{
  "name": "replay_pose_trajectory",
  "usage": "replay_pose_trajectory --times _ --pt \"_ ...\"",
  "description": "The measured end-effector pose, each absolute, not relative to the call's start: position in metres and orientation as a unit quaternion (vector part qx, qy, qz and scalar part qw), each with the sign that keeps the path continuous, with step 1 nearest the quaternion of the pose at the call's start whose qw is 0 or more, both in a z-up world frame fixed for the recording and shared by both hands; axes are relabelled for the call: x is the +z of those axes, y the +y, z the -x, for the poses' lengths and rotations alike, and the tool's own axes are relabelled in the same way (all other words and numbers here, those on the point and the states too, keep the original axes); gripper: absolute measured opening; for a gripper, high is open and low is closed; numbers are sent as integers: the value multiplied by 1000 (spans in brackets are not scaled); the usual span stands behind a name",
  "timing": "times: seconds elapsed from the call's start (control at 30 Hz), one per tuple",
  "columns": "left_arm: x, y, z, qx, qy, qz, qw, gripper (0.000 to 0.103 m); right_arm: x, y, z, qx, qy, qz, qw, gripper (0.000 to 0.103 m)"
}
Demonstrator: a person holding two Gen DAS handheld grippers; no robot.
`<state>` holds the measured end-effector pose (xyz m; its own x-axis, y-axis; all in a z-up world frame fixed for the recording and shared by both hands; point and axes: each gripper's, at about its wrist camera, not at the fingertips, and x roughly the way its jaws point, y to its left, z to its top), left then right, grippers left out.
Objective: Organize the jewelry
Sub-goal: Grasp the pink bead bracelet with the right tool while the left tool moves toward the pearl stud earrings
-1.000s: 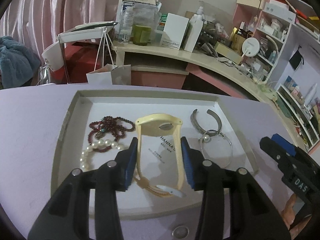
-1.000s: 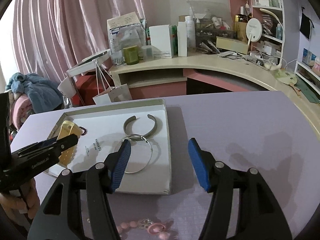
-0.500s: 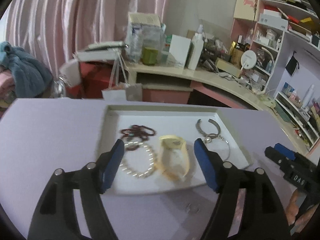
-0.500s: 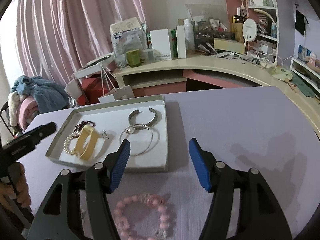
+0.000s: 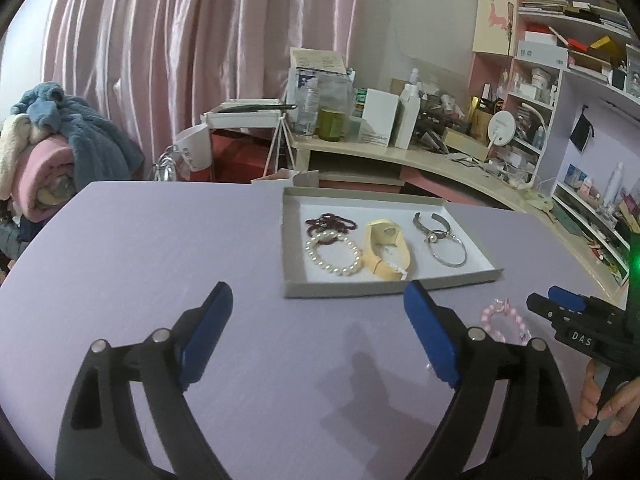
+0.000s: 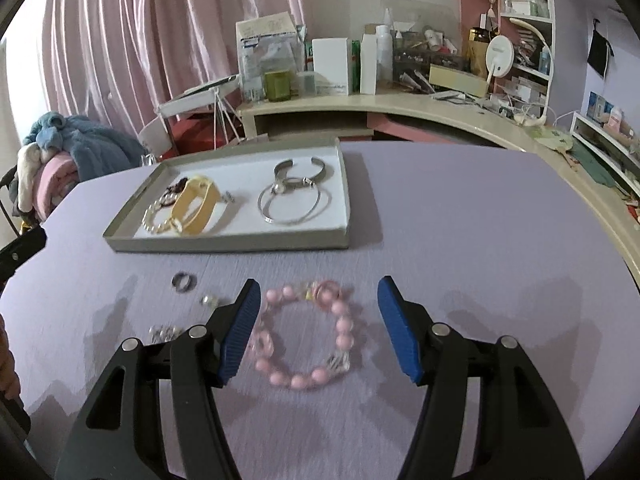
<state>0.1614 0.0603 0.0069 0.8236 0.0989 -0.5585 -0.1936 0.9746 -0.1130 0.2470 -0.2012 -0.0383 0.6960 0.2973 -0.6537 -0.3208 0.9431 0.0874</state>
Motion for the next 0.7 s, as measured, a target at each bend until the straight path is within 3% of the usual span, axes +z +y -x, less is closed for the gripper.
replay_pose_trajectory --times 0.13,0.3,0.53,0.7 --pt "10 68 -145 85 282 90 952 88 -46 -202 -244 158 365 30 917 62" --pt "15 71 -133 90 274 91 953 89 -62 -205 -253 142 398 33 906 51" --pt "13 59 -132 74 281 81 954 90 -80 -199 -264 133 429 48 892 50" --pt "6 49 -136 60 291 72 952 91 -78 -195 -263 142 426 56 892 39"
